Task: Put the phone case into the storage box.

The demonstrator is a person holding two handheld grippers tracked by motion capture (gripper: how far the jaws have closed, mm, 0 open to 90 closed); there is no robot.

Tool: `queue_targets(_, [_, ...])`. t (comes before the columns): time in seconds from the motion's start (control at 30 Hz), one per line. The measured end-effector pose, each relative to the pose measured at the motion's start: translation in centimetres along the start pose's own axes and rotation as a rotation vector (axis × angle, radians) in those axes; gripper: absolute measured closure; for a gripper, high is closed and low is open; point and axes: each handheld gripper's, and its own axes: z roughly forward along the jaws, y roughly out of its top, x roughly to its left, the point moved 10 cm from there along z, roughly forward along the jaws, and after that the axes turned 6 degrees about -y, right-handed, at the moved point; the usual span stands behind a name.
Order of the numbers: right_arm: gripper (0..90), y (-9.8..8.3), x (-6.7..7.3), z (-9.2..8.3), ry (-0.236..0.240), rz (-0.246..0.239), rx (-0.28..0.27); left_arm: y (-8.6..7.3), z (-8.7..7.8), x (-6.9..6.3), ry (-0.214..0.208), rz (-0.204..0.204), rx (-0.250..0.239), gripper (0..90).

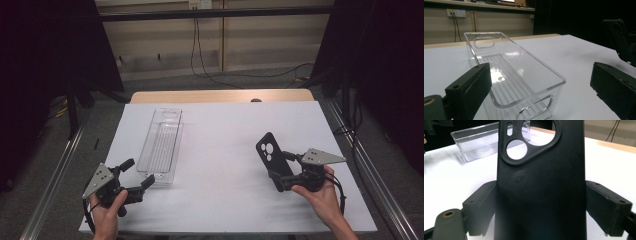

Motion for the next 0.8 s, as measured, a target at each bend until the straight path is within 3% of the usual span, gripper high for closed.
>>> queue_targets(0.27, [14.6,0.3,1.1,0.2,0.037,-0.011,-0.02,0.3,0.6,-1.0,-0.033,0.024,0.005,3.5])
queue_targets(0.4, [14.6,0.5,1.8,0.3,0.06,-0.021,-0.026,0.5,1.0,-1.6,-0.052,0.012,-0.001,3.5])
queue_targets(0.73, [14.5,0.9,2.8,0.9,0.088,-0.027,-0.04,0.9,1.6,-3.0,-0.093,0.032,0.002,3.4])
queue_targets(0.8, [14.5,0.9,3.0,0.9,0.097,-0.029,-0.041,1.0,1.8,-3.1,-0.098,0.019,-0.002,3.5])
